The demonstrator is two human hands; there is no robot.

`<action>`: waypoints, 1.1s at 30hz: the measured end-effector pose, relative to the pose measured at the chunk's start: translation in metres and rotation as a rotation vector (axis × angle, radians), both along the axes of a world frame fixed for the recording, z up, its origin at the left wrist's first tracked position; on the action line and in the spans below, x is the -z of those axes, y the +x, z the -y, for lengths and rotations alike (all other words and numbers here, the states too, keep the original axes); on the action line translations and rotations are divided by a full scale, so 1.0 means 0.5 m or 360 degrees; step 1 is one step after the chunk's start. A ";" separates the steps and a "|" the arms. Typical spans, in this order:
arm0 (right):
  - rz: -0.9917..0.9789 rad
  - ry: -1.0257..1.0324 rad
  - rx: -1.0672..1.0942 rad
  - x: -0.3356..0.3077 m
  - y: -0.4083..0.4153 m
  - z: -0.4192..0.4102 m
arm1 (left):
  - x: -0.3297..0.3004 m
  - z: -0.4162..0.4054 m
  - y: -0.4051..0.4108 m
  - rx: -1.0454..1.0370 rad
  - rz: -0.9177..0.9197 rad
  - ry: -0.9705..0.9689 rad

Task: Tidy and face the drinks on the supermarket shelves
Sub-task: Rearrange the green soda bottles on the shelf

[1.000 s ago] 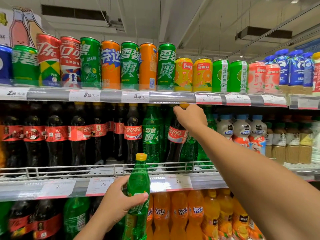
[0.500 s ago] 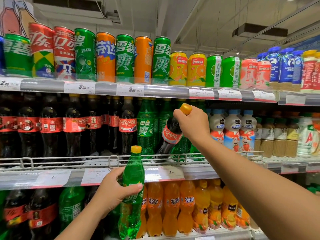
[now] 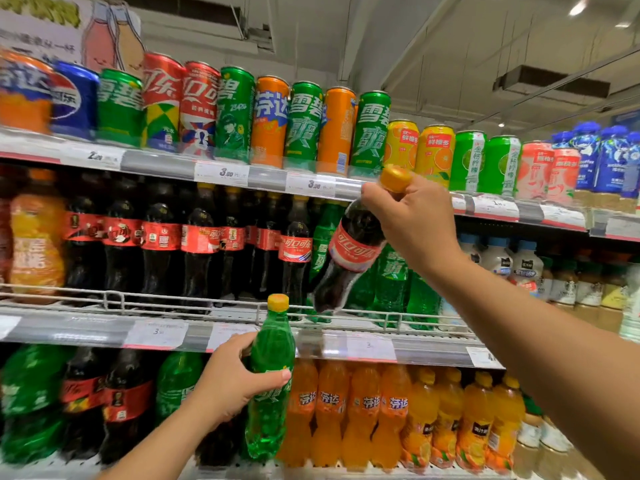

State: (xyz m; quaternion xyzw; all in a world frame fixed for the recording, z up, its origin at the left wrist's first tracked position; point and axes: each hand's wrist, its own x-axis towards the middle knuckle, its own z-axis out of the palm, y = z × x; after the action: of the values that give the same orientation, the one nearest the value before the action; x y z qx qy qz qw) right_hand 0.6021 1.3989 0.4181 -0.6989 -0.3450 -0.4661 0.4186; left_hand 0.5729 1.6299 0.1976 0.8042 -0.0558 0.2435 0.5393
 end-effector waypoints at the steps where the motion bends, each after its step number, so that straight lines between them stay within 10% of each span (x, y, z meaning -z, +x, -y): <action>1: 0.0032 -0.0001 -0.0015 0.002 -0.008 -0.022 | -0.001 -0.016 -0.008 -0.0025 0.0004 0.0008; 33: -0.0914 0.0508 -0.0026 0.066 0.184 -0.378 | 0.000 -0.243 -0.050 -0.0142 -0.0046 0.0045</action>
State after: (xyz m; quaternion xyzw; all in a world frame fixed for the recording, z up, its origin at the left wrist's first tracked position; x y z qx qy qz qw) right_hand 0.6942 1.5877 0.3852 -0.7246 -0.1411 -0.2946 0.6068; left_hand 0.5479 1.7512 0.1978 0.8169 -0.0157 0.2549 0.5171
